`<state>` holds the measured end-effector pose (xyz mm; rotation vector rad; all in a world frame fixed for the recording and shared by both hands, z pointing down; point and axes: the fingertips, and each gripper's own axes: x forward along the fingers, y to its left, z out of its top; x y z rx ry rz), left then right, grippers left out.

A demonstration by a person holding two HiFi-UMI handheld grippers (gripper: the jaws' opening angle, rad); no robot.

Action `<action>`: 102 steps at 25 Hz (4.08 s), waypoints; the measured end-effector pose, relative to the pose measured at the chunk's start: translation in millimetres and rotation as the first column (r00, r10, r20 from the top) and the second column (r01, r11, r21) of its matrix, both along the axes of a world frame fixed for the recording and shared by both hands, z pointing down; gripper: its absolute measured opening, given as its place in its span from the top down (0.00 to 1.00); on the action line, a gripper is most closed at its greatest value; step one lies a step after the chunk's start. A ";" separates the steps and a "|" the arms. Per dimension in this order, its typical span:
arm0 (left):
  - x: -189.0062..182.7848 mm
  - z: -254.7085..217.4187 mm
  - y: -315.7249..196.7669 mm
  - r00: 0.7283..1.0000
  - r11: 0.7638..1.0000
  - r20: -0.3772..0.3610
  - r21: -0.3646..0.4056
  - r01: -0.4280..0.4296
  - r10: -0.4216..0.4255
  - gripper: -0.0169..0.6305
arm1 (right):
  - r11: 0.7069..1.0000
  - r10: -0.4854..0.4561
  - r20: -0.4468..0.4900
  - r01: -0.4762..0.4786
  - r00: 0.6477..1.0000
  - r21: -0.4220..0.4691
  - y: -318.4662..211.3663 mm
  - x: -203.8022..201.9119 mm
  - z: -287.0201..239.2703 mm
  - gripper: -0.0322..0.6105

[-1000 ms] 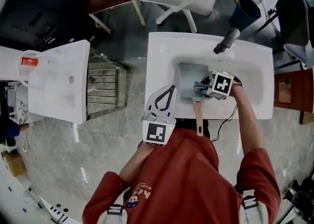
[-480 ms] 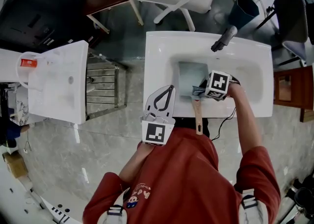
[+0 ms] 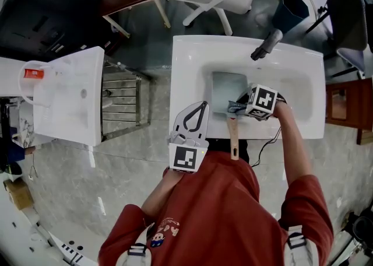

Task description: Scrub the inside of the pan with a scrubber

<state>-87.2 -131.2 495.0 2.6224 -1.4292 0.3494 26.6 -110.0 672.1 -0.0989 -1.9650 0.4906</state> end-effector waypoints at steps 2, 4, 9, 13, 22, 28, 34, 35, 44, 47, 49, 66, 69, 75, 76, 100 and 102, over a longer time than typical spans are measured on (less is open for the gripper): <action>0.7 2.1 0.8 1.000 1.000 0.002 -0.005 -0.002 0.002 0.96 | 1.000 0.016 0.015 -0.017 1.000 0.006 -0.3 0.4 0.3 0.73; 1.2 4.1 1.6 1.000 1.000 0.004 -0.012 -0.003 0.003 0.96 | 0.999 0.030 0.012 -0.030 0.999 0.018 -2.0 2.0 3.1 0.73; 3.6 5.9 0.9 1.000 1.000 0.007 -0.012 -0.002 0.002 0.96 | 0.992 0.022 -0.039 -0.017 0.999 0.125 -15.5 7.0 15.0 0.73; 2.4 7.7 -0.5 1.000 1.000 0.014 -0.017 0.002 -0.002 0.96 | 0.984 0.025 -0.036 -0.019 0.999 0.175 -29.4 4.6 22.7 0.73; 2.4 10.9 -3.6 1.000 1.000 0.017 -0.025 0.007 -0.006 0.96 | 0.952 0.066 -0.076 -0.040 0.995 0.304 -67.0 11.7 49.1 0.73; 1.1 11.3 -5.3 1.000 1.000 0.018 -0.029 0.010 -0.009 0.96 | 0.906 0.110 -0.115 -0.052 0.987 0.421 -89.2 25.9 71.9 0.73; 1.0 13.4 -6.7 1.000 0.999 0.018 -0.036 0.006 -0.006 0.96 | 0.894 0.137 -0.066 -0.095 0.988 0.437 -91.9 28.1 73.4 0.73; 1.1 13.3 -7.1 1.000 0.999 0.019 -0.036 0.004 -0.004 0.96 | 0.893 0.136 -0.067 -0.093 0.988 0.439 -92.0 27.8 73.6 0.73; 4.6 9.1 -8.0 1.000 1.000 0.019 -0.014 -0.007 0.007 0.96 | 0.885 0.164 -0.066 -0.117 0.984 0.450 -93.1 28.8 73.5 0.73; 3.5 6.4 -7.3 1.000 1.000 0.018 -0.008 -0.008 0.008 0.96 | 0.879 0.196 -0.065 -0.146 0.978 0.454 -93.2 29.3 72.8 0.73; 2.8 3.8 -7.7 1.000 1.000 0.018 0.004 -0.011 0.011 0.96 | 0.869 0.236 -0.057 -0.184 0.970 0.459 -94.9 30.5 69.3 0.73; -0.9 -28.5 -25.1 0.999 0.992 -0.001 0.117 -0.041 0.041 0.96 | 0.631 0.436 0.270 -0.506 0.858 0.588 -66.4 21.1 -78.8 0.72; -2.8 -40.6 -32.0 0.999 0.990 0.001 0.136 -0.044 0.044 0.96 | 0.568 0.462 0.365 -0.586 0.808 0.578 -60.6 21.8 -114.2 0.71; -12.3 -71.3 -41.3 0.999 0.987 -0.016 0.158 -0.034 0.037 0.96 | 0.364 0.514 0.551 -0.749 0.657 0.554 -61.9 30.9 -194.9 0.70; -14.4 -77.8 -41.7 0.999 0.987 -0.024 0.157 -0.030 0.034 0.96 | 0.323 0.515 0.585 -0.774 0.627 0.545 -62.7 32.0 -209.8 0.70; -68.1 -181.2 -60.7 0.989 0.945 -0.117 0.303 0.121 -0.089 0.96 | -0.209 0.240 0.908 -0.896 0.342 0.393 -60.7 73.1 -392.0 0.69; -69.0 -182.0 -60.8 0.989 0.944 -0.117 0.306 0.122 -0.089 0.96 | -0.211 0.236 0.910 -0.896 0.341 0.390 -61.4 73.3 -392.9 0.69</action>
